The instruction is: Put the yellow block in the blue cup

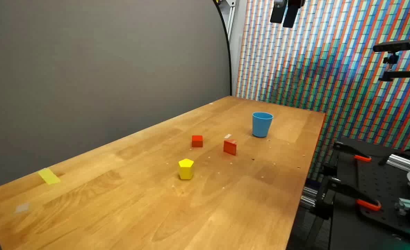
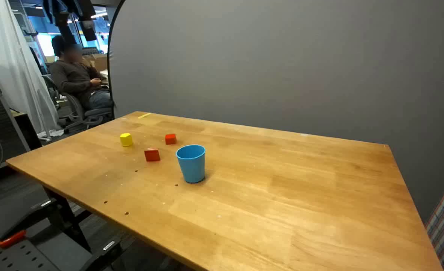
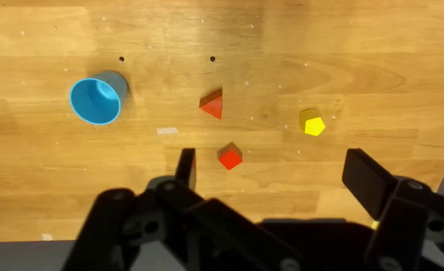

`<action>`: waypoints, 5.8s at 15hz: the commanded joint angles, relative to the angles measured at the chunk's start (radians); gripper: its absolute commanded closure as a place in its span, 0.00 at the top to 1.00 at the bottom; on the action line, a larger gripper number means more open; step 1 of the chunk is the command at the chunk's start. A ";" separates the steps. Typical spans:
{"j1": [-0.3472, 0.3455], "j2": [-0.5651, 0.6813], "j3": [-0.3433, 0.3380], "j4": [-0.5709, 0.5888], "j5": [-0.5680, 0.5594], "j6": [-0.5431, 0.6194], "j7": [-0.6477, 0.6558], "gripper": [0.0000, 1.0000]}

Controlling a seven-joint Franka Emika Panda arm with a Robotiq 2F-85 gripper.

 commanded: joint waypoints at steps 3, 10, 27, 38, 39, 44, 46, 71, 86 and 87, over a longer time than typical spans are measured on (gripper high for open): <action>0.009 0.000 -0.008 0.016 -0.005 -0.001 0.004 1.00; 0.009 0.000 -0.008 0.019 -0.005 -0.001 0.004 1.00; 0.075 0.842 0.064 0.469 -0.125 0.212 -0.045 1.00; 0.141 1.335 0.001 0.906 -0.006 0.111 -0.087 1.00; 0.151 1.338 -0.002 0.897 0.005 0.124 -0.067 1.00; 0.201 1.322 -0.029 0.827 0.013 0.202 0.041 1.00; 0.223 1.304 -0.050 0.793 0.004 0.245 0.093 1.00; 0.433 0.988 -0.345 0.438 -0.364 0.385 0.825 0.23; 0.044 0.558 -0.320 -0.056 -0.391 0.577 1.182 0.22; 0.021 0.552 -0.324 -0.069 -0.412 0.581 1.202 0.23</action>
